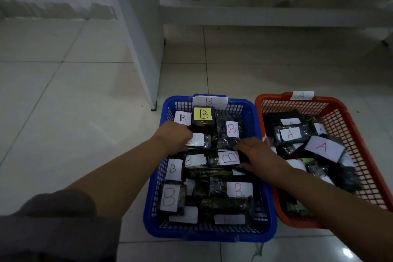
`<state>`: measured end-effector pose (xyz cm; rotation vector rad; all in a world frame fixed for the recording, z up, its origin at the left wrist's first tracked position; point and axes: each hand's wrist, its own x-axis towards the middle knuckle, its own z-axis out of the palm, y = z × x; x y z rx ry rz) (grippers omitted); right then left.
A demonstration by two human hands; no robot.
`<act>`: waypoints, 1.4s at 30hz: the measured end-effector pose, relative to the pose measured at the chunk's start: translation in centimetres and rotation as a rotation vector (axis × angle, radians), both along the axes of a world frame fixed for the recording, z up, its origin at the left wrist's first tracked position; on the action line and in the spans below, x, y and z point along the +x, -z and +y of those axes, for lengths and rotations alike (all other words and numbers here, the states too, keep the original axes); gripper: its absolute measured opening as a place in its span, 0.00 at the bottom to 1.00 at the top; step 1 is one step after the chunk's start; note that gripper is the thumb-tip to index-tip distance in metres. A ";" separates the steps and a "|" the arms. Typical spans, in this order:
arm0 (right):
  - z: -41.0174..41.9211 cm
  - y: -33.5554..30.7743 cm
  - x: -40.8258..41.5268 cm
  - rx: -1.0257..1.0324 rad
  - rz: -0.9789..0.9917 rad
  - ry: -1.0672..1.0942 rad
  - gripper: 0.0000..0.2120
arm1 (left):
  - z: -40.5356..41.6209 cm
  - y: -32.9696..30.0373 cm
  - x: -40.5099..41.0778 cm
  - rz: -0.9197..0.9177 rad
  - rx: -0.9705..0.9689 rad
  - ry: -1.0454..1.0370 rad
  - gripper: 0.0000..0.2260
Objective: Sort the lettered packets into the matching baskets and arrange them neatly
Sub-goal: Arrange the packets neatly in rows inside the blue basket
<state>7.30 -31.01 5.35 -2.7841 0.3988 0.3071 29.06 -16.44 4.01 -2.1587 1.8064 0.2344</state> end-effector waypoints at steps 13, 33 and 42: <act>0.0 0.2 -0.9 0.057 -0.119 0.089 0.27 | 1.9 -0.5 0.5 0.367 -0.153 -0.199 0.04; 3.3 0.8 7.2 -0.081 -0.247 0.072 0.18 | 6.6 -0.7 0.0 0.297 -0.177 0.155 0.13; 4.2 2.8 8.7 -0.035 -0.241 0.070 0.16 | 7.0 -2.9 1.6 0.784 -0.318 -0.225 0.10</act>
